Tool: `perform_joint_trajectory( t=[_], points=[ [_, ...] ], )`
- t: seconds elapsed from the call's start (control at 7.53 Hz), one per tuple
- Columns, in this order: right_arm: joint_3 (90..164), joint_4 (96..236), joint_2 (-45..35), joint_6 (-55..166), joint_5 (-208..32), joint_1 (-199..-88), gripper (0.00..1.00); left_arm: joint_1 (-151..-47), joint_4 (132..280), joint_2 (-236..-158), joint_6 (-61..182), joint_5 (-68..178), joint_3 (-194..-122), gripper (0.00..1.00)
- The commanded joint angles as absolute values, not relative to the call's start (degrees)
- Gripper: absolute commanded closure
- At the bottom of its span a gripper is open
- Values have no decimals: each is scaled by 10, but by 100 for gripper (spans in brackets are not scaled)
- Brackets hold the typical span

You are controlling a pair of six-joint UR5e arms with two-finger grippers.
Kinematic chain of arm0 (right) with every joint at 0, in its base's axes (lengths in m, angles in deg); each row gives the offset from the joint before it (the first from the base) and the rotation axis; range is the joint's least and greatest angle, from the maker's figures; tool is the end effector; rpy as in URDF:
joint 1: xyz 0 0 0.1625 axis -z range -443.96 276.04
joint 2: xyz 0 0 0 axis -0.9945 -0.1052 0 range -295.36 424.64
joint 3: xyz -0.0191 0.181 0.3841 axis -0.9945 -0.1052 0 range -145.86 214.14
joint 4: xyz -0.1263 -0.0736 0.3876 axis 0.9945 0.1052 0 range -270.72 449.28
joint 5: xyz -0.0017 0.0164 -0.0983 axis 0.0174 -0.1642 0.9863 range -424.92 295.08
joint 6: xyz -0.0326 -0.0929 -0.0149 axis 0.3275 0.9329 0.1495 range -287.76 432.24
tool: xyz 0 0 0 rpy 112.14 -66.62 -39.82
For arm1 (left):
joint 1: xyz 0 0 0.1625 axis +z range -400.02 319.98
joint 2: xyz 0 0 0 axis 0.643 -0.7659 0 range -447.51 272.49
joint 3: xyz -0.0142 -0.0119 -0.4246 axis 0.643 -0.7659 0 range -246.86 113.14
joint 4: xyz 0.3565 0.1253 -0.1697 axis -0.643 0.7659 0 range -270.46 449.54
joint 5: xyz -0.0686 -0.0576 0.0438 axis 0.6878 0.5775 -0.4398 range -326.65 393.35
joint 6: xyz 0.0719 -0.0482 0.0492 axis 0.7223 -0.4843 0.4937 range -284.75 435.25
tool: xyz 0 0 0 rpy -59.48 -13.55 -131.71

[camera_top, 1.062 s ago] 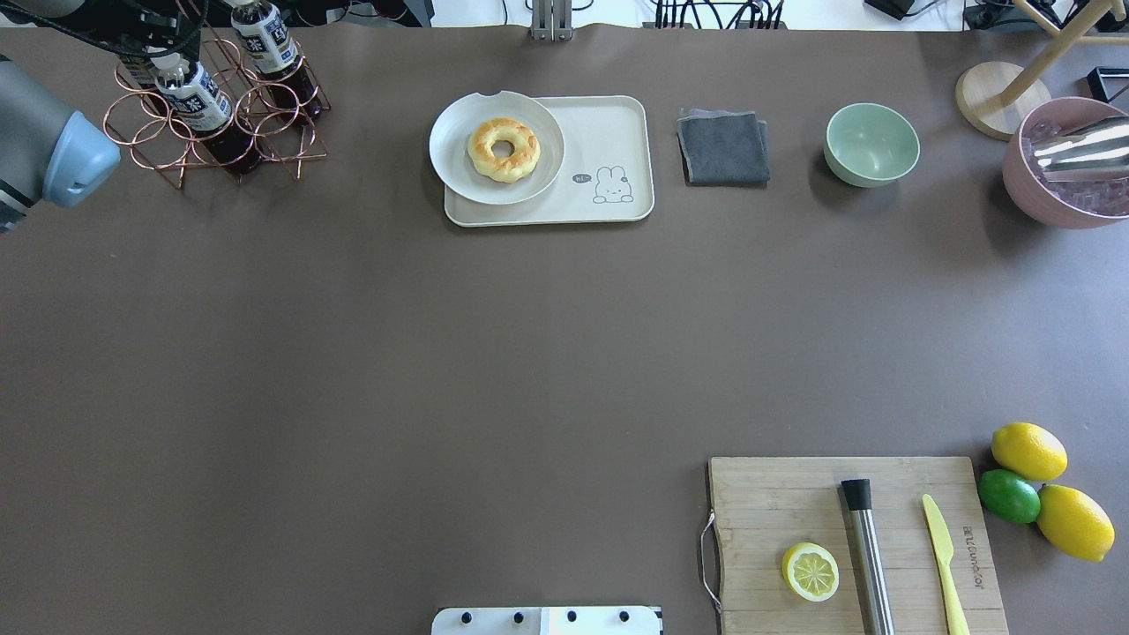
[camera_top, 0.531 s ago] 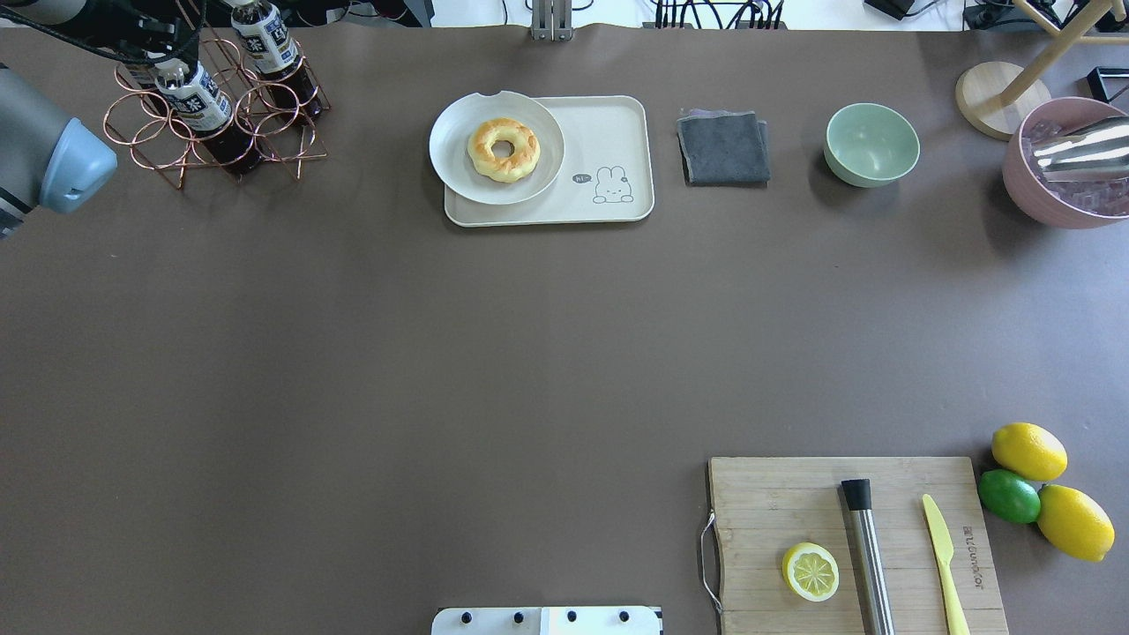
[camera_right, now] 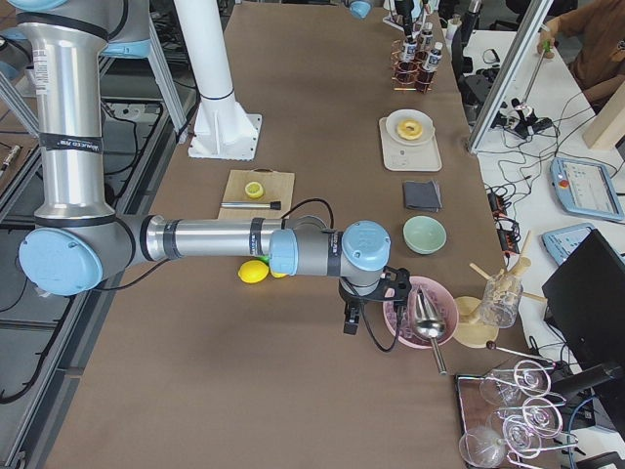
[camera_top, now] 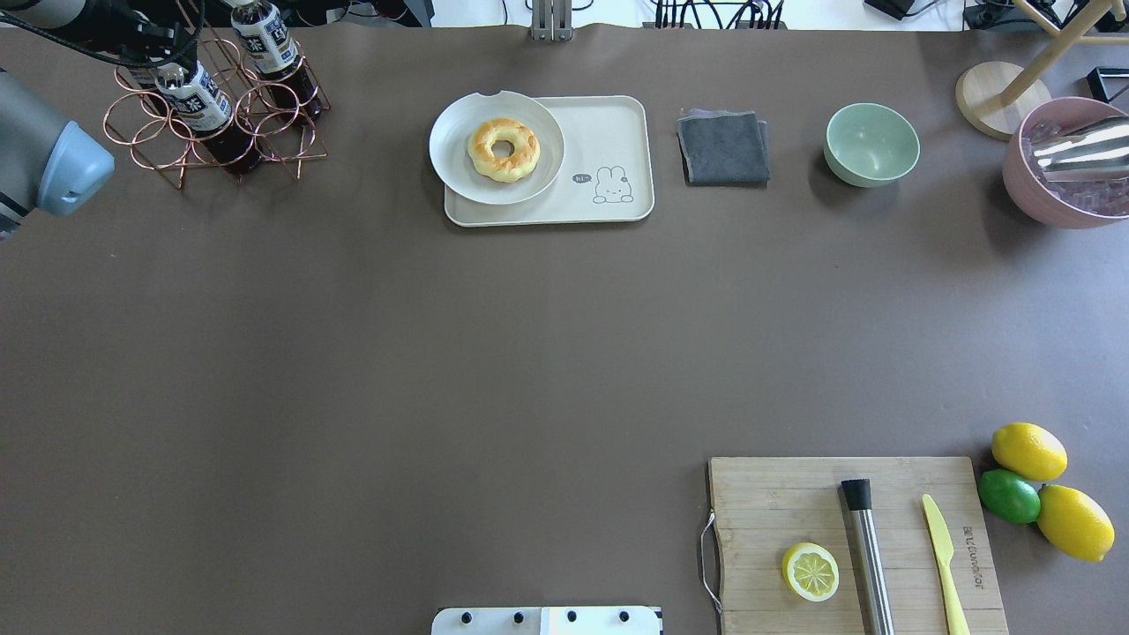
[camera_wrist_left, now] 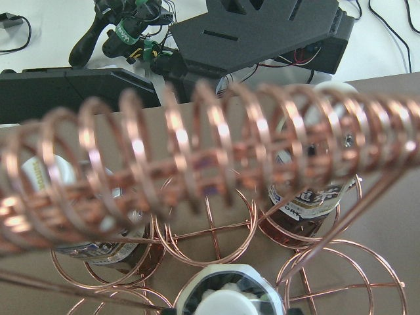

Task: Place tea on tray
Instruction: 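Reach the left gripper to the copper rack and grasp a tea bottle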

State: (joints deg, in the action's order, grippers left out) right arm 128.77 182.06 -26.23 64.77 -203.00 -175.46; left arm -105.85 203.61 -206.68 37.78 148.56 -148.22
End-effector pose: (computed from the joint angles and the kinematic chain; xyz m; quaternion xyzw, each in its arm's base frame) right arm 0.0719 -0.4840 0.6267 -0.0134 -0.4072 0.0679 0.9107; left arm 0.2072 -0.6839 0.3901 0.2146 0.3632 -0.0224 0.9064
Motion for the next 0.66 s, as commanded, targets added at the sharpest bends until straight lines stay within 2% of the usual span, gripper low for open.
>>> perform_joint_trajectory(
  t=[0.0, 0.13, 0.27, 0.53],
  points=[
    [1289, 1820, -261, 648, -2030, -1755, 0, -1063, 2035, -2068, 380, 1488, -1482, 77],
    [1289, 1821, -261, 648, -2030, -1755, 0, -1070, 2034, -2068, 381, 1488, -1482, 91],
    [1289, 1821, -261, 649, -2030, -1755, 0, -1076, 2033, -2069, 382, 1488, -1482, 100],
    [1291, 1821, -262, 649, -2031, -1755, 0, -1103, 2028, -2072, 382, 1529, -1483, 100]
  ],
)
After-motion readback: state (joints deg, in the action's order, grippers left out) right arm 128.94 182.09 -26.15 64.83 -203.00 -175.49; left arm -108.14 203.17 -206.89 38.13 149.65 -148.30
